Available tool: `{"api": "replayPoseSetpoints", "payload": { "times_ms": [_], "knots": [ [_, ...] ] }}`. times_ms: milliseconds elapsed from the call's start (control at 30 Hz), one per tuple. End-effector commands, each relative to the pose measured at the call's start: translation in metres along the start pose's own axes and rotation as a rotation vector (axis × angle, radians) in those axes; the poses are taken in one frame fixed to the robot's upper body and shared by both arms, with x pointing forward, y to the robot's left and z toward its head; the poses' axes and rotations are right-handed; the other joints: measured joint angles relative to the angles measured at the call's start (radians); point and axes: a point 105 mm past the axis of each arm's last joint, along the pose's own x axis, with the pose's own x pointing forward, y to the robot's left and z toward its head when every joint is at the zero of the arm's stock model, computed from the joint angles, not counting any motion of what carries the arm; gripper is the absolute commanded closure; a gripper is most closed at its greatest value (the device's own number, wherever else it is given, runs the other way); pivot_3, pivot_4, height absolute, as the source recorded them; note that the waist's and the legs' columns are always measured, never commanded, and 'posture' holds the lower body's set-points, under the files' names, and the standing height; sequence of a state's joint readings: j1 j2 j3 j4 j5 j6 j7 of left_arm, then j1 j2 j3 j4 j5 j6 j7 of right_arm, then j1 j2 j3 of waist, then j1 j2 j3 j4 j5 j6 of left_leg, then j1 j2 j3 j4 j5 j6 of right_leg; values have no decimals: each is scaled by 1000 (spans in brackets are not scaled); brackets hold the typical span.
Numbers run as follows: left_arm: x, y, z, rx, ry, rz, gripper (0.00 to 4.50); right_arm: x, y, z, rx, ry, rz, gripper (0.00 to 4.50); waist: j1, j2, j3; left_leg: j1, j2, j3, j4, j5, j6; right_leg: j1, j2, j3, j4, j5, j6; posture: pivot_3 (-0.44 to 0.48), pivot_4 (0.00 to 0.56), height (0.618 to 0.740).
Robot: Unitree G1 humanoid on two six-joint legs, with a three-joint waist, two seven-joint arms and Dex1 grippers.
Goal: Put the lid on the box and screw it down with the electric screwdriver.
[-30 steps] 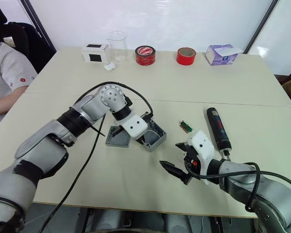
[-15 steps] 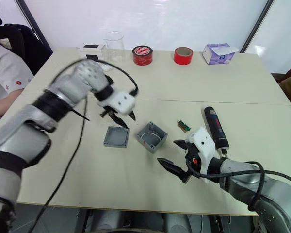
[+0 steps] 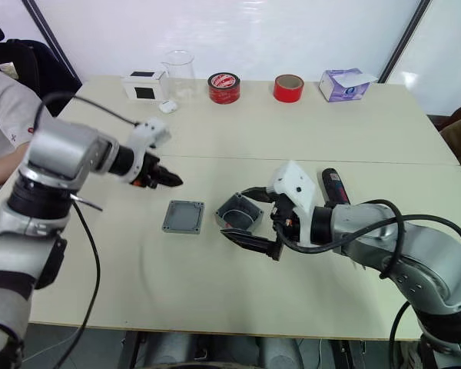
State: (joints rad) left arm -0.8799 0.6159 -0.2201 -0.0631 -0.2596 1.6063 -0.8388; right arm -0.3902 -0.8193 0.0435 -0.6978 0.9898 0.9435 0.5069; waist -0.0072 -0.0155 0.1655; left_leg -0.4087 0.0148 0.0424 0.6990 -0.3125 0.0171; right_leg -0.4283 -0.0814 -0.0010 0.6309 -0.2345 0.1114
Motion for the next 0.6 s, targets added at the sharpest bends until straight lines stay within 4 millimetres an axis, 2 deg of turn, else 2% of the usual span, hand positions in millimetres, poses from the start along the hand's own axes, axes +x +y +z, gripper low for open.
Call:
{"api": "replayPoseSetpoints", "payload": {
  "times_ms": [33, 133, 433, 600],
  "knots": [
    [-7, -3, -2, 15, -57, 32, 2617, 3, -1, 3, -29, -26, 7, 0, 0, 0, 0, 0, 0, 0, 0, 0, 0, 0, 0, 0, 0, 0, 0, 0, 150, 740],
    [-3, -1, -14, -21, -42, 51, 2617, 5, -1, 2, -24, -36, 6, 0, 0, 0, 0, -1, 0, 0, 0, 0, -1, 0, -2, 0, 0, 0, 0, 0, 150, 740],
    [15, -2, -35, -111, 73, 62, 2617, 6, 1, -4, -1, -57, -35, 0, 4, 0, 0, 1, -4, 0, 0, 1, -3, 1, -6, 0, 0, 0, 0, 0, 150, 740],
    [10, -5, -37, -108, 106, 57, 2617, 7, -1, -6, 6, -62, -64, 0, -2, 1, -1, 2, -5, 0, -1, 3, -6, 2, -6, 0, 0, 0, 0, 0, 150, 740]
  ]
}}
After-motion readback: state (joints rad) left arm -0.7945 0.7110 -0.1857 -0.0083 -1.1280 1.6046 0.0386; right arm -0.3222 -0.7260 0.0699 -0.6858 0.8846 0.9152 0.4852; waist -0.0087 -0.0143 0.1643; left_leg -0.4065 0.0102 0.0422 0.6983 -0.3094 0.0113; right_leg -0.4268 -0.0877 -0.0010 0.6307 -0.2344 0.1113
